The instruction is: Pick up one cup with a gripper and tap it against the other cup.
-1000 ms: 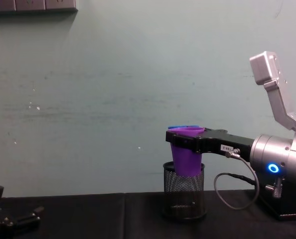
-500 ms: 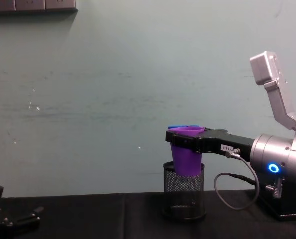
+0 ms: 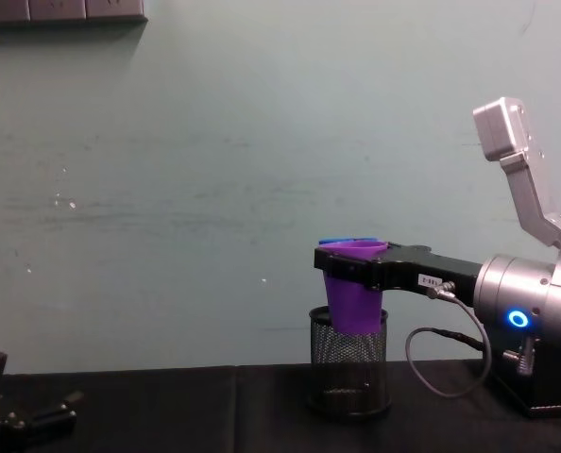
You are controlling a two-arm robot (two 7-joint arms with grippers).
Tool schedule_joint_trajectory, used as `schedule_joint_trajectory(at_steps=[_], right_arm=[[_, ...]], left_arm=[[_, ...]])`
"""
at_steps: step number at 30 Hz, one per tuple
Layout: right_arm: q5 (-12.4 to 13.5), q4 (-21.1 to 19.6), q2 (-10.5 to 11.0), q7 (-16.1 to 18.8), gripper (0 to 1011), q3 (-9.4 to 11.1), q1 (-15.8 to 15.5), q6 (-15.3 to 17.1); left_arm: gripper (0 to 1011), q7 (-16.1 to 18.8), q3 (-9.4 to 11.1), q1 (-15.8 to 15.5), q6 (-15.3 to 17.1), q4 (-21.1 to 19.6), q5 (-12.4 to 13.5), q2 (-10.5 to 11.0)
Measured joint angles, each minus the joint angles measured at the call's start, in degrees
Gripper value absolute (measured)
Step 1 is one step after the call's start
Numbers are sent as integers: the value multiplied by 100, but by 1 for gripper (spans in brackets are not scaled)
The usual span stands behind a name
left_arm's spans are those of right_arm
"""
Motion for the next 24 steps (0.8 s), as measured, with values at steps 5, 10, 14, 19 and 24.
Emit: schedule_joint_trajectory(at_steps=[5,10,14,19,24], right_arm=[[0,0,0,0,755,0,0,0],[0,0,0,0,755,0,0,0],[-2,14,0,27,755,18,0,-22],[-2,-65,10,84,755,46,-61,-39],[-1,-431,90,96,755,38,-250,94]], left_arm=[[1000,0,0,0,0,0,0,0],[1000,0,0,0,0,0,0,0],[1000,0,0,0,0,0,0,0],[1000,0,0,0,0,0,0,0],[1000,0,0,0,0,0,0,0]])
